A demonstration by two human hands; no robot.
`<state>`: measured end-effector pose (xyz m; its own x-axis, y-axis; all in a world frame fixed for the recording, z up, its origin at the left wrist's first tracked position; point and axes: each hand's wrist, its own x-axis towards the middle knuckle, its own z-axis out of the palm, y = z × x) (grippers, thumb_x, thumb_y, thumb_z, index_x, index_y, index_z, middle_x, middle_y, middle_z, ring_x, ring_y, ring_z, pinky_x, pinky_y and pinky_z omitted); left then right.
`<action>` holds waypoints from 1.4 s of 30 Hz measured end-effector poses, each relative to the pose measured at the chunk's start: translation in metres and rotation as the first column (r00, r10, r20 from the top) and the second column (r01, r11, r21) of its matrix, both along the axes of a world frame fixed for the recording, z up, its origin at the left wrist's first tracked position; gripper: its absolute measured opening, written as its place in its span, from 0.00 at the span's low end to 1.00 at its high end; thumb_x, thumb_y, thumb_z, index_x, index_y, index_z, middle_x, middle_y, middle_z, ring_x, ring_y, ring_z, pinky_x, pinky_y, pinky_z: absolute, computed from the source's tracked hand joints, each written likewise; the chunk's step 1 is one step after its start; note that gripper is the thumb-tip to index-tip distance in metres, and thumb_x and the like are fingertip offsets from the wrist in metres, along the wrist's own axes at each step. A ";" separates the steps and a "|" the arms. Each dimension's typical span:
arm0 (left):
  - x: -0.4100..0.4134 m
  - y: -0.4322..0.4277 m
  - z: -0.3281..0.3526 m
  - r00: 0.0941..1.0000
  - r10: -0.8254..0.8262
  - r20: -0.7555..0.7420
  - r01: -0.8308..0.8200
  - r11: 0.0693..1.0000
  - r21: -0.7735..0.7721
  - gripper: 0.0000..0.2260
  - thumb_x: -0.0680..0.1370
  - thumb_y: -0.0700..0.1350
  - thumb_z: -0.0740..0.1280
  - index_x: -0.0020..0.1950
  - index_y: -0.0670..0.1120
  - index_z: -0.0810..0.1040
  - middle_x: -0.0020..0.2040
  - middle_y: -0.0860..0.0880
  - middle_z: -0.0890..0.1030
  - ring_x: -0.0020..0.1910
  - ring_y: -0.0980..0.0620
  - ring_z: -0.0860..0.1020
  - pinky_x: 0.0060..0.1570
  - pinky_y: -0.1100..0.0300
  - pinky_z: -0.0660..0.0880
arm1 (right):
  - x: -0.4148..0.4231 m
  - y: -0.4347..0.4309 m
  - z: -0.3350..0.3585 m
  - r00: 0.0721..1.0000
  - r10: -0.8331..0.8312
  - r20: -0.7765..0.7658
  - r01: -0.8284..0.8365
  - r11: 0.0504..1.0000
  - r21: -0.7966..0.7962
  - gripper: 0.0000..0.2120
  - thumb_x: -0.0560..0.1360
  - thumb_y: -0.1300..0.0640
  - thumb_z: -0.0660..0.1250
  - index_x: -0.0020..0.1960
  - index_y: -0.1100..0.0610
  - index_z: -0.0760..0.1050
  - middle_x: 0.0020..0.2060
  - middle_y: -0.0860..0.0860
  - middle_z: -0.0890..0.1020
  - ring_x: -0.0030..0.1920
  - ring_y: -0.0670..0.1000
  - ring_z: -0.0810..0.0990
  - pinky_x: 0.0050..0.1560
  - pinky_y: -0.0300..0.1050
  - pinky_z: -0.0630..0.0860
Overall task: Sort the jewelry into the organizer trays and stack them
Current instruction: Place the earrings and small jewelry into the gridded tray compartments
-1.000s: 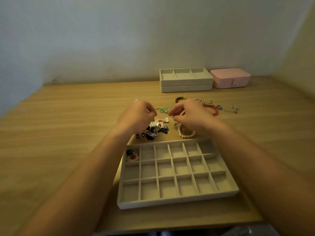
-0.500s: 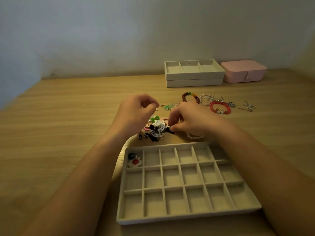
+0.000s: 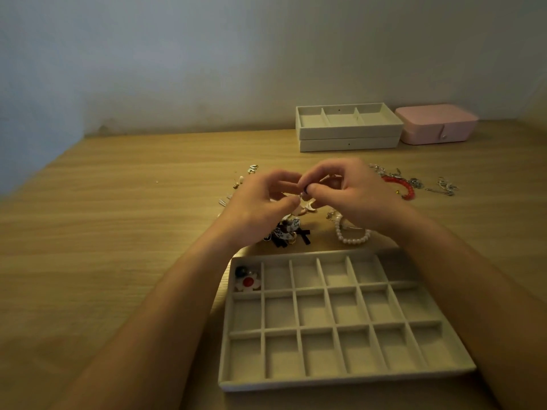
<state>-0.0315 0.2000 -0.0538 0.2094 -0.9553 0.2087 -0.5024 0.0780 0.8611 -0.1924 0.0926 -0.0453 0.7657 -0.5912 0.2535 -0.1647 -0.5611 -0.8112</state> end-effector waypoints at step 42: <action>0.029 0.114 0.021 0.987 0.163 -0.013 -0.154 0.951 0.268 0.03 0.72 0.41 0.77 0.39 0.47 0.86 0.37 0.46 0.86 0.32 0.55 0.78 0.26 0.65 0.67 | 0.039 0.098 0.023 0.913 0.070 -0.403 -0.113 0.990 -0.084 0.03 0.76 0.56 0.75 0.45 0.50 0.86 0.39 0.45 0.84 0.42 0.44 0.81 0.41 0.37 0.76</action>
